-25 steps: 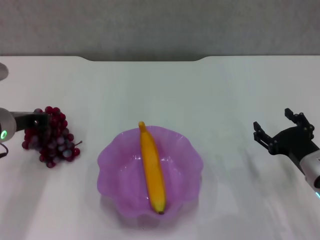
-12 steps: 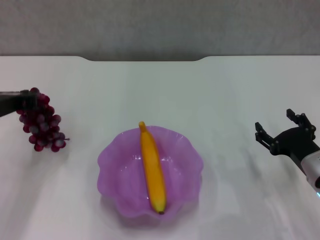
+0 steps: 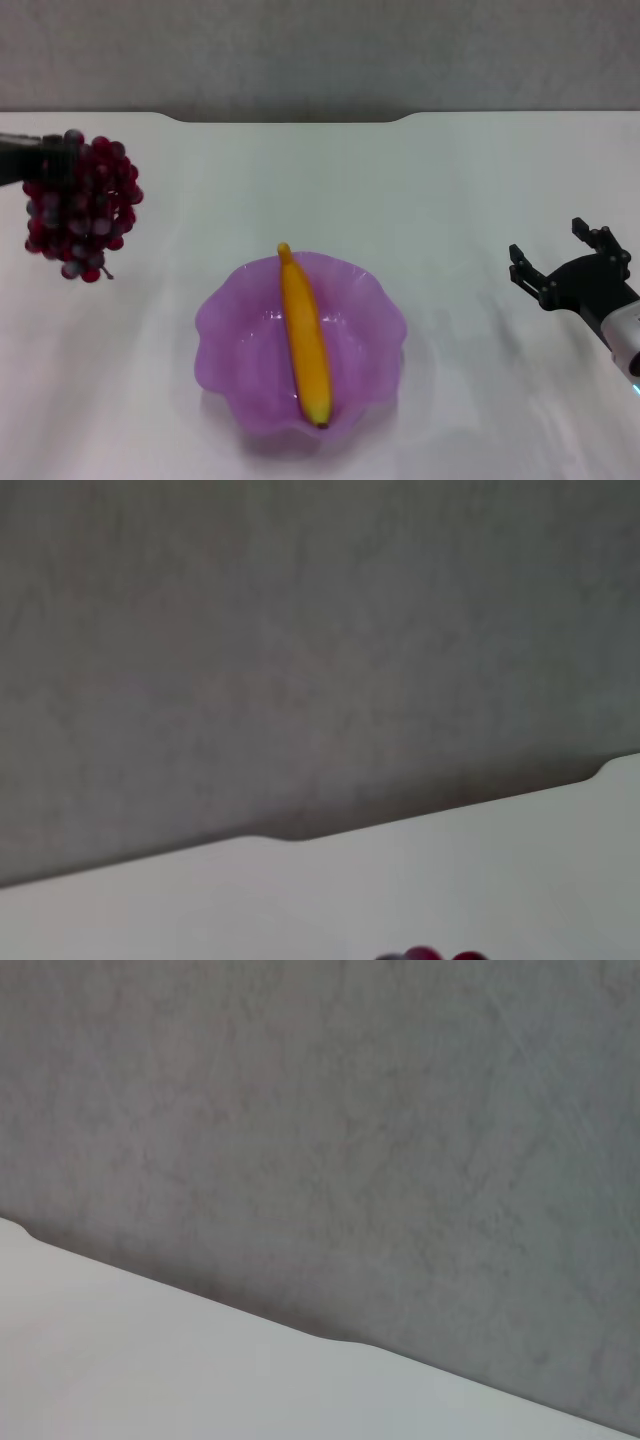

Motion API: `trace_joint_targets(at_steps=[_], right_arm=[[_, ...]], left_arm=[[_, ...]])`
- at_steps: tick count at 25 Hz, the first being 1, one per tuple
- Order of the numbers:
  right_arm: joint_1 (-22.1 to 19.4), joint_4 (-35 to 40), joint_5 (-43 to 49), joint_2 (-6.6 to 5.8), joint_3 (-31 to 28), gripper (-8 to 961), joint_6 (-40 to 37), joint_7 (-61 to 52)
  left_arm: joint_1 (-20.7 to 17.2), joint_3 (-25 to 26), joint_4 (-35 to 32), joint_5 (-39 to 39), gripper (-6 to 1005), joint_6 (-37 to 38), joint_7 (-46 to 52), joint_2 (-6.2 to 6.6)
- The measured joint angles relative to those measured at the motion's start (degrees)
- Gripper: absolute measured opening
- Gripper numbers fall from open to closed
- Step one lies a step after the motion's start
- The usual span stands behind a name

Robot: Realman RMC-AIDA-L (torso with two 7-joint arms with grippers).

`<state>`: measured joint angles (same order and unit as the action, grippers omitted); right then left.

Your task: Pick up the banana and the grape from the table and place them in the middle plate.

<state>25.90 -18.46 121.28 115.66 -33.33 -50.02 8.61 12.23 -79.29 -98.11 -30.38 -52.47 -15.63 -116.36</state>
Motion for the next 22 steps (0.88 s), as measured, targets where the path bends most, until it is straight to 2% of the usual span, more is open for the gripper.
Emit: trace_joint_targets(at_steps=[6,10,18,22], right_arm=[[0.0,0.0,0.0,0.00,-0.2,891,0.1,0.0],[0.1,0.0,0.0,0.00,-0.2,891,0.2,0.0],[0.1,0.0,0.0,0.00,-0.3,891,0.3,0.0],[0.1,0.0,0.0,0.00,-0.3,891,0.3,0.0]], left_arm=[[-0.2,2.3,-7.2,-7.0,115,-8.0,-5.1,-0.03],[0.1,2.1,-9.7,-8.3,108,-12.1,-7.0,-0.01],[0.6,-2.7,-14.6,-11.8,106,-17.3,-9.7,-0.18],[0.6,-4.9,-14.5,-12.8,106,-17.3,-11.0,-0.19]])
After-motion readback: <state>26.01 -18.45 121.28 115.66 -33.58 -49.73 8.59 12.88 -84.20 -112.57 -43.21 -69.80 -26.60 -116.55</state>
